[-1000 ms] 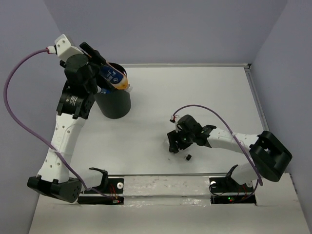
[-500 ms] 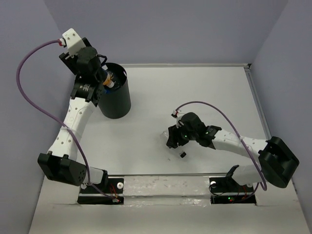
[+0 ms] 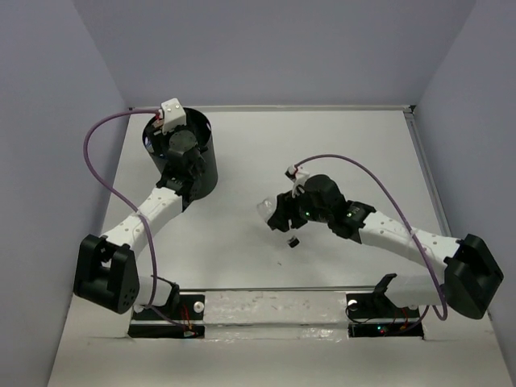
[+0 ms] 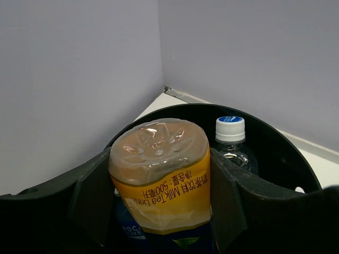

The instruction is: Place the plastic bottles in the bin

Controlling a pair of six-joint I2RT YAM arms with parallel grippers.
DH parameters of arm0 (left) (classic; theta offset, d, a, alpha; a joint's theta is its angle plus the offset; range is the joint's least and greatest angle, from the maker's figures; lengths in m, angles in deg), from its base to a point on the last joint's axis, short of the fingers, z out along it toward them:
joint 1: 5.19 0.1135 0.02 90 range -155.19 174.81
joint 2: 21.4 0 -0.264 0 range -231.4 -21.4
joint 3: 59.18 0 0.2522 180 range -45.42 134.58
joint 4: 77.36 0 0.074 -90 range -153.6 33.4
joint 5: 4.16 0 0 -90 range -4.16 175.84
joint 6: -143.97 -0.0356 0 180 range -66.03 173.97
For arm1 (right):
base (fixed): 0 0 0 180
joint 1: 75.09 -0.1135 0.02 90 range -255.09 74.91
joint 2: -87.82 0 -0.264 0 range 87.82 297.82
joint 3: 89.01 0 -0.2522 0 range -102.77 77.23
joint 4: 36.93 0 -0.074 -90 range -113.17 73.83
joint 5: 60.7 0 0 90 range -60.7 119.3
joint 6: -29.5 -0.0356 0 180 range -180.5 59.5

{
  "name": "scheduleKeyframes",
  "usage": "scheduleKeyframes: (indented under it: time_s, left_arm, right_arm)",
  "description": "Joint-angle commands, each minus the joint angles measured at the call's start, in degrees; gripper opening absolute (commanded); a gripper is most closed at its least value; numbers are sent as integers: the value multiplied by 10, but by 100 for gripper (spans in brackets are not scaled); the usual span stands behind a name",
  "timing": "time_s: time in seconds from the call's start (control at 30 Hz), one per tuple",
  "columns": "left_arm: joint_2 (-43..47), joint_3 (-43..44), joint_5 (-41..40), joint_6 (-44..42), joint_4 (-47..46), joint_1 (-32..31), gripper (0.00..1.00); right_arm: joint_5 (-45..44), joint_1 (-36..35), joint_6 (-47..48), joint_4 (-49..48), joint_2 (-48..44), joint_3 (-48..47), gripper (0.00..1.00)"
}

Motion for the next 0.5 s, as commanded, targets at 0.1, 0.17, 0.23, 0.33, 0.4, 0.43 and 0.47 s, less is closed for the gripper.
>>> scheduleKeyframes:
  time_s: [0.1,0.17,0.23,0.33,0.4,0.43,0.47]
  left_arm:
    - [16,8,-18,27,-56,-1,86]
    - [27,36,-8,57,2,-1,96]
    - [54,81,29,114,88,-1,99]
    - [81,158,73,185,214,-1,99]
    - [96,192,126,210,265,-1,99]
    - [101,217,158,229,306,-1,99]
    - [107,226,172,239,325,-1,99]
  right_arm:
    - [-16,-4,-1,-83,47,-217,38]
    - [-37,-4,0,-94,58,-251,36]
    - [-55,-4,0,-111,80,-300,34]
    - [-58,-4,-8,-128,125,-352,33]
    - [-52,-4,-13,-146,149,-402,33]
    - [-51,-4,-15,-163,171,-431,32]
    - [-51,-4,-18,-171,183,-445,31]
